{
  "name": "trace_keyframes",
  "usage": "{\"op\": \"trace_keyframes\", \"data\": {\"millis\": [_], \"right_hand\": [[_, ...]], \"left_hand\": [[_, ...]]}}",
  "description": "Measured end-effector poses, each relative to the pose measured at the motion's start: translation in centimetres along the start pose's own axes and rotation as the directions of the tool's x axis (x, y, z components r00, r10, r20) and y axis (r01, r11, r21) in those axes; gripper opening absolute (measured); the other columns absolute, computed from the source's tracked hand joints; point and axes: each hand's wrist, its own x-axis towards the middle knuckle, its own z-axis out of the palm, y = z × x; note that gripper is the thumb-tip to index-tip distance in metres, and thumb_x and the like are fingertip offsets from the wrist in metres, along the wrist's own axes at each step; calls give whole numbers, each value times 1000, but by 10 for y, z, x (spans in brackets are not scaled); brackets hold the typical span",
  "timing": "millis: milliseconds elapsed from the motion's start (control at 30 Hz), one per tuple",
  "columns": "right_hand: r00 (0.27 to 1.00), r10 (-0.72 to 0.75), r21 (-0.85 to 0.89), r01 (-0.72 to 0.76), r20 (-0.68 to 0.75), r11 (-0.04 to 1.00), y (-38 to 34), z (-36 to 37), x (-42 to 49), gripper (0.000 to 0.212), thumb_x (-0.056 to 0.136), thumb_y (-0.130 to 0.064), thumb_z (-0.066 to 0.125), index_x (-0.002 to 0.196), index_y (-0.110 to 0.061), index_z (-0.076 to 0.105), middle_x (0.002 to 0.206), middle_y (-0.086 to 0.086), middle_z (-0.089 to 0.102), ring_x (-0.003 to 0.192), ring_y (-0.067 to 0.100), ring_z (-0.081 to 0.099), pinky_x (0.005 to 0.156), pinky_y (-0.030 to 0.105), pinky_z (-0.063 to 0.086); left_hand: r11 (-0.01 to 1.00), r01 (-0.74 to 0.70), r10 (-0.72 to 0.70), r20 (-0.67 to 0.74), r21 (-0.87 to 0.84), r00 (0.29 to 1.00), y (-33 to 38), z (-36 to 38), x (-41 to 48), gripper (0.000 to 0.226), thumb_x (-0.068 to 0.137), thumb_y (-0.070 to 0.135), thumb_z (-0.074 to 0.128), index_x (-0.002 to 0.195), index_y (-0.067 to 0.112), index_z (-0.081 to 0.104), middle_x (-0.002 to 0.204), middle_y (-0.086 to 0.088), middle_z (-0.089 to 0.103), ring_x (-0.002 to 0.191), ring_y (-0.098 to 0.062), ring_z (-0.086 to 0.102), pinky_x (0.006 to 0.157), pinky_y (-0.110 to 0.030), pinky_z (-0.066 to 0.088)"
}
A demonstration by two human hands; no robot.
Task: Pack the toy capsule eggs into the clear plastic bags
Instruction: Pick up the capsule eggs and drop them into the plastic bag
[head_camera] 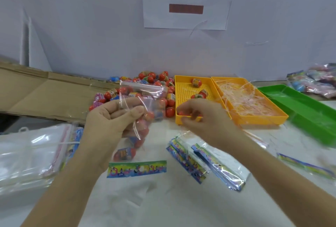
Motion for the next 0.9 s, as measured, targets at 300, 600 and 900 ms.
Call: {"op": "trace_keyframes", "data": {"millis": [300,600,900], "right_hand": [[989,-87,-631,142,118,762,-8,101,48,33,92,-18,54,124,-23,49,120,5,53,111,26,45,101,47,23],[968,139,147,-110,-206,983,-3,39,46,29,93,-46,51,114,-26,55,102,-10,52,91,8,49,81,26,41],[981,-9,772,157,-193,616,-36,10,-1,30,75,-36,65,99,-18,67,88,-11,69,81,4,63,71,21,52]], "left_hand": [[999,-13,11,-40,-48,999,6,-1,0,23,61,20,78,83,26,80,72,-3,75,47,-8,64,40,-16,46],[998,-18,16,-48,-55,999,5,-3,2,22,64,21,74,85,23,80,81,-5,77,52,-10,68,46,-18,52],[991,-122,114,-147,-50,983,4,3,-3,33,52,20,82,85,15,78,77,-5,77,52,-13,69,44,-18,50]]}}
